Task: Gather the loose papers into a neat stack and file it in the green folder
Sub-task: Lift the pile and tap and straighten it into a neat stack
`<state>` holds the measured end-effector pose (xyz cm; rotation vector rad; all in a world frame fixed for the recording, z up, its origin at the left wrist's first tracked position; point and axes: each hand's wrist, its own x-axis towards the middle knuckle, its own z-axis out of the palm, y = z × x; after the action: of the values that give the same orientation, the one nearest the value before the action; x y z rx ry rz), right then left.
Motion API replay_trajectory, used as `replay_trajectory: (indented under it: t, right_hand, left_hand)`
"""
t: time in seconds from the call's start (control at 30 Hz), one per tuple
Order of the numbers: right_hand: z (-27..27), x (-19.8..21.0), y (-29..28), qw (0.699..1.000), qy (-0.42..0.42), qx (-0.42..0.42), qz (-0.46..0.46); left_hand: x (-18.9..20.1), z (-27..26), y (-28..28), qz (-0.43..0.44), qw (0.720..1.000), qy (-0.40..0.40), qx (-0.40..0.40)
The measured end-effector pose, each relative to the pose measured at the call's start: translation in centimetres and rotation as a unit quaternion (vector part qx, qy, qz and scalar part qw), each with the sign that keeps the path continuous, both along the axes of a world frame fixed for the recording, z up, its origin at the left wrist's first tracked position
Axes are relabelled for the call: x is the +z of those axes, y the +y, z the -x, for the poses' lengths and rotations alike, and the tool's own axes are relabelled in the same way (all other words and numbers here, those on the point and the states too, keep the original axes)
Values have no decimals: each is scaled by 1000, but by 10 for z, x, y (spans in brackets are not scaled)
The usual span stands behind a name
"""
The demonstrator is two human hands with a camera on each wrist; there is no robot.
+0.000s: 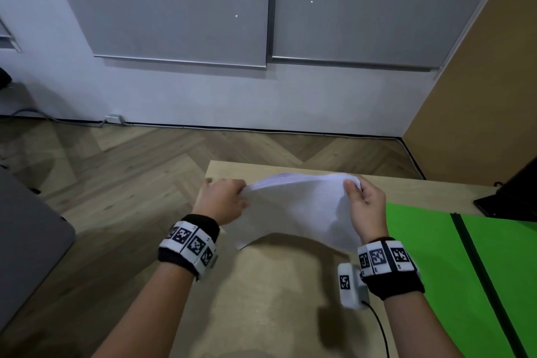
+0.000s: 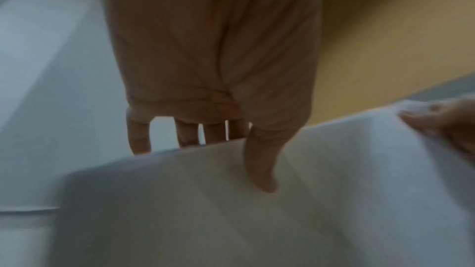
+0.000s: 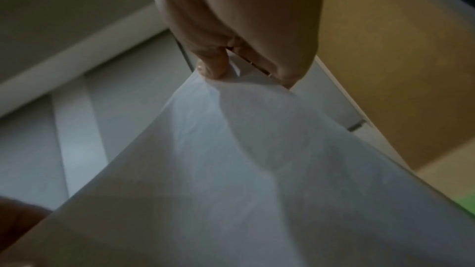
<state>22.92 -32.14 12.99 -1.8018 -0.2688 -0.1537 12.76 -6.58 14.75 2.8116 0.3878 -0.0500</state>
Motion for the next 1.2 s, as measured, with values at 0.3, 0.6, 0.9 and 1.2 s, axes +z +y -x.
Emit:
replay_trajectory:
  t: [0.3,0.6,0.9,1.2]
  right_hand:
    - [12,69,17,987,-103,111,59]
    - [-10,35,-18,995,-9,47,83]
    - [5,50,20,971,79,95,-204]
    - [6,33,23,976,119,97,-152]
  left_hand:
    - [32,-27,-45,237,940,-232,-80]
    - [10,-15,-11,486,833,-246,98]
    - [15,-15,-15,564,761,-300,114]
    - [12,-21,-27,561,765,-290,127]
